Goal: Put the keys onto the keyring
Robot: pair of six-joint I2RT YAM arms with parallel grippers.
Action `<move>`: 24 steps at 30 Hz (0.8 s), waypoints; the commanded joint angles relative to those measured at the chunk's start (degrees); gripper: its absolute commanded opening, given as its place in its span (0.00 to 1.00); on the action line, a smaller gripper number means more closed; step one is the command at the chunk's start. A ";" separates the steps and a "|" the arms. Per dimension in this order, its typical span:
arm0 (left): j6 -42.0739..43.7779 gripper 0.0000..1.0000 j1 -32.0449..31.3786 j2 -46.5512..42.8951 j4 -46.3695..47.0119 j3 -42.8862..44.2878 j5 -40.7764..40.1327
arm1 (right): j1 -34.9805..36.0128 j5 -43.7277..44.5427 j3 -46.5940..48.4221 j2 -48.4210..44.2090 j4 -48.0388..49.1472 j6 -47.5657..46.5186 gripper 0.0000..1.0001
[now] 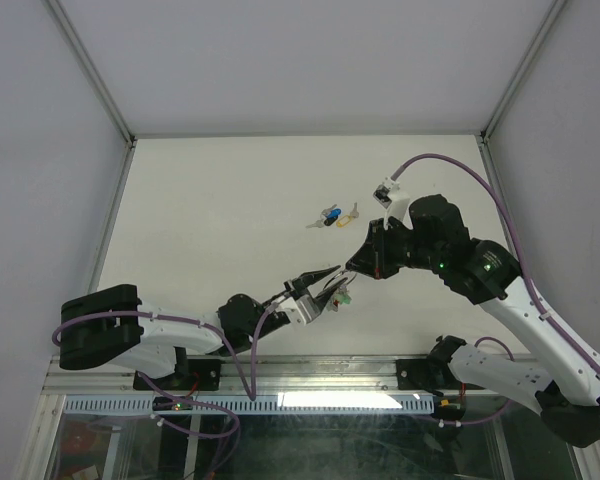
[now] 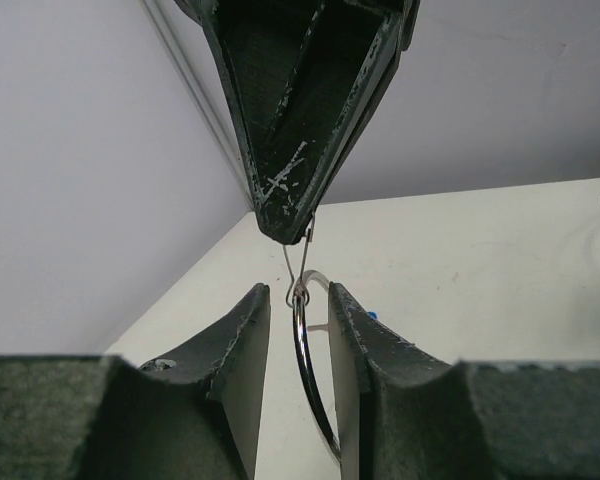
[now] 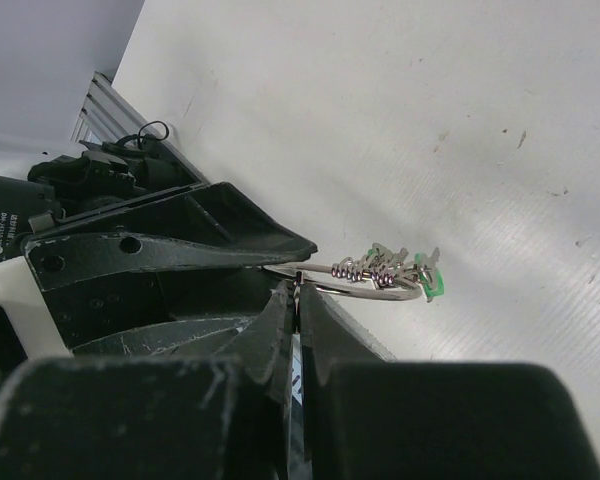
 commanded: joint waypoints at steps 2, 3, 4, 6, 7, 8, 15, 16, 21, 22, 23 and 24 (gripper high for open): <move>1.76 0.28 0.06 0.35 1.31 2.78 1.01 | 0.34 -2.08 0.72 -1.20 4.72 0.85 0.00; 1.85 0.28 0.05 0.46 1.37 3.00 1.05 | 0.34 -2.33 0.63 -1.11 4.85 0.90 0.00; 1.84 0.28 0.12 0.63 1.37 3.11 1.13 | 0.34 -2.47 0.56 -0.98 4.95 0.93 0.00; 2.03 0.28 0.06 0.83 1.36 3.46 1.20 | 0.34 -2.69 0.53 -0.94 5.14 0.92 0.00; 2.11 0.27 0.06 0.94 1.40 3.53 1.18 | 0.34 -2.71 0.53 -0.94 5.14 0.92 0.00; 2.24 0.25 0.05 1.09 1.37 3.58 1.27 | 0.34 -2.73 0.53 -0.91 5.15 0.91 0.00; 2.47 0.14 0.06 1.06 2.07 3.17 1.63 | 0.34 -2.37 0.12 -0.81 4.50 0.56 0.00; 2.43 0.11 0.12 1.04 2.08 3.10 1.57 | 0.34 -2.21 0.09 -0.85 4.41 0.47 0.00; 2.82 0.00 0.13 0.80 1.23 3.35 0.76 | 0.34 -1.84 -0.16 -0.63 4.23 0.15 0.00; 2.90 0.00 0.11 0.61 0.22 3.51 0.91 | 0.34 -1.65 -0.21 -0.60 4.08 -0.07 0.00; 2.92 0.00 0.11 0.24 -0.93 3.92 0.98 | 0.34 -1.26 -0.18 -0.58 3.89 -0.27 0.00; 2.87 0.00 0.10 0.02 -1.95 4.13 1.00 | 0.34 -0.88 -0.14 -0.59 3.73 -0.60 0.00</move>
